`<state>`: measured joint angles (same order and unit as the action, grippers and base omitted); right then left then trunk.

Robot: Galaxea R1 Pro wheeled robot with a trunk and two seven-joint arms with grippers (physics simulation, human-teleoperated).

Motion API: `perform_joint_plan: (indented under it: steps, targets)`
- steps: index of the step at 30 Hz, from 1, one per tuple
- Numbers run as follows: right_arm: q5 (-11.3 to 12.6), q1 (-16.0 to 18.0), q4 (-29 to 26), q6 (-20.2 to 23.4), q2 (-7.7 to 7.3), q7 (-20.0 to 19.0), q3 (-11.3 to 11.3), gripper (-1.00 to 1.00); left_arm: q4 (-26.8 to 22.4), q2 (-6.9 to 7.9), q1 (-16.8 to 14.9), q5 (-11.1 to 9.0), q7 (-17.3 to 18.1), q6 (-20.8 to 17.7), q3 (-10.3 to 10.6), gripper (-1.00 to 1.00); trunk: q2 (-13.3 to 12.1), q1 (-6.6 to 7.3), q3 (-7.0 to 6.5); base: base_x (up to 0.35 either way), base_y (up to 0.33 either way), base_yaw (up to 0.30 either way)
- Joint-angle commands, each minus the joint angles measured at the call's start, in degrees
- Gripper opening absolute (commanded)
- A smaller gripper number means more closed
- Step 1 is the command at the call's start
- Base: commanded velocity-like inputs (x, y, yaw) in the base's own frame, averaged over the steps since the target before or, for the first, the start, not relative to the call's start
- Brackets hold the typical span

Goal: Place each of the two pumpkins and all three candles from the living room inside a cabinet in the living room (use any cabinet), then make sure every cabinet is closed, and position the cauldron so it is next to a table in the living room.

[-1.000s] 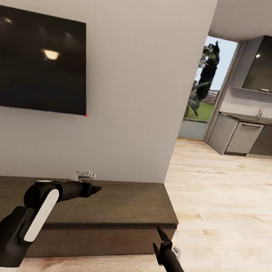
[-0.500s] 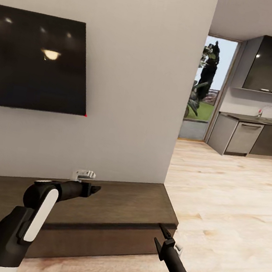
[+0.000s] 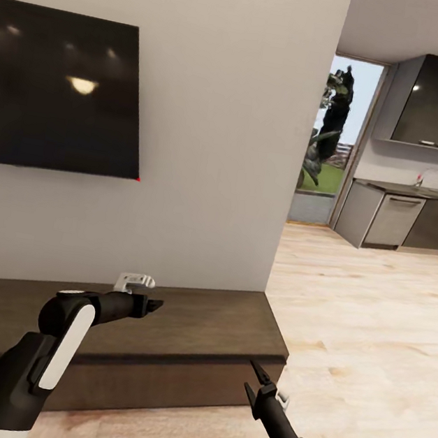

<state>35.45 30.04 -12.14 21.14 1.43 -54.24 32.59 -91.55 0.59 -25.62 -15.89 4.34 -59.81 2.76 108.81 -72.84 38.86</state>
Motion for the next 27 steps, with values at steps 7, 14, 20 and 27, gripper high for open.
perform_joint_plan:
  steps: [7, 14, 20, 27]
  targets:
    - [0.5, 0.0, 0.0, 0.7, -0.07, 0.6, -0.2, 1.0, 0.0, 0.03, 0.0, 0.5, 0.4, -0.2, 0.0, 1.0, 2.8, -1.54, 1.32, 0.0, 0.0, 0.0]
    - [0.5, 0.0, -0.1, 1.2, -0.25, 2.2, -0.3, 1.0, 0.0, 0.03, 0.0, 0.6, 0.3, -0.2, 0.0, 1.0, 5.7, -3.07, 2.58, 0.0, 0.0, 0.0]
    - [-1.2, -0.3, 0.1, -0.5, -1.79, 4.1, -1.9, 1.0, 0.1, 0.35, -0.4, 0.9, 0.2, 1.0, 1.3, 1.0, 6.0, -3.29, 2.75, 0.0, 0.0, 0.0]
    - [-3.4, -0.3, 0.1, -2.7, -1.79, 6.4, -4.2, 1.0, 0.1, 0.35, -0.4, 0.9, 0.2, 1.0, 1.3, 1.0, 6.0, -3.29, 2.75, 0.0, 0.0, 0.0]
